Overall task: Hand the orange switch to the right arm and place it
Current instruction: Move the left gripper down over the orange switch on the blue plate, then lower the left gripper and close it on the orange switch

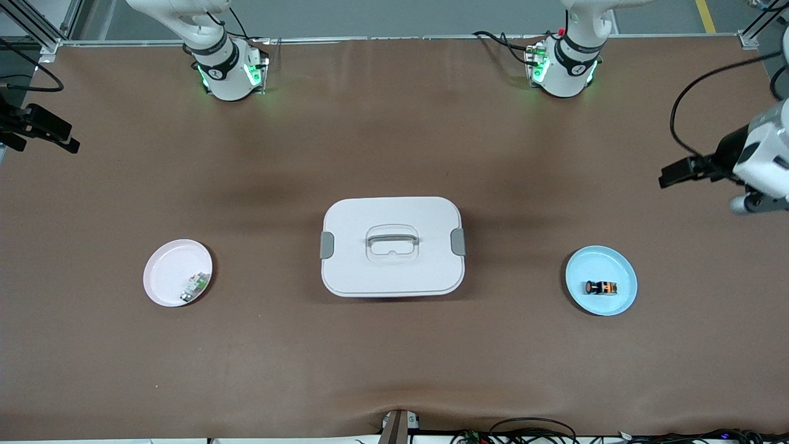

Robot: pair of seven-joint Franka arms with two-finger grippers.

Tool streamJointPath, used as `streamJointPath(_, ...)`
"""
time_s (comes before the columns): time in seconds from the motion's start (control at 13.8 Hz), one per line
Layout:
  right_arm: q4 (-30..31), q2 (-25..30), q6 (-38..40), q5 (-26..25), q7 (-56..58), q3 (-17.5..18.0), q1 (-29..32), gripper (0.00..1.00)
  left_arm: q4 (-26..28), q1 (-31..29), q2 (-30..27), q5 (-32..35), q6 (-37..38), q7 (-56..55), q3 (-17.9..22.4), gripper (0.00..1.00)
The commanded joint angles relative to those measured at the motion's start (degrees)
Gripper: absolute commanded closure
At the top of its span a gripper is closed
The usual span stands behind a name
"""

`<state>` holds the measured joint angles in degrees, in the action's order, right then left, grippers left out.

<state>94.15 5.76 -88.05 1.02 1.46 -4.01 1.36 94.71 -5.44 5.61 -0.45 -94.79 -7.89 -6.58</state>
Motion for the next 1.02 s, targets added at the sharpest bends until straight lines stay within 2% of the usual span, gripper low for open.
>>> streamJointPath(0.0,-1.16,-0.40,0.86,-0.50,0.56,0.85,1.02,0.00,5.30,0.26,0.53,0.71,-7.75,0.50,-0.45,0.00)
streamJointPath(0.22,-1.16,-0.40,0.86,-0.50,0.56,0.85,1.02,0.00,8.55,0.08,4.66,1.50,-17.14,0.59,-0.45,0.00)
streamJointPath(0.36,-1.16,-0.40,0.86,-0.50,0.56,0.85,1.02,0.00,9.36,0.34,8.17,5.97,-22.52,0.59,-0.45,0.00)
streamJointPath(0.65,-1.16,-0.40,0.86,-0.50,0.56,0.85,1.02,0.00,9.27,0.08,15.46,6.61,-31.22,0.59,-0.45,0.00)
streamJointPath(0.94,-1.16,-0.49,0.86,-0.50,0.56,0.85,0.93,0.00,9.18,-0.36,20.92,6.69,-36.42,1.47,-0.45,0.00)
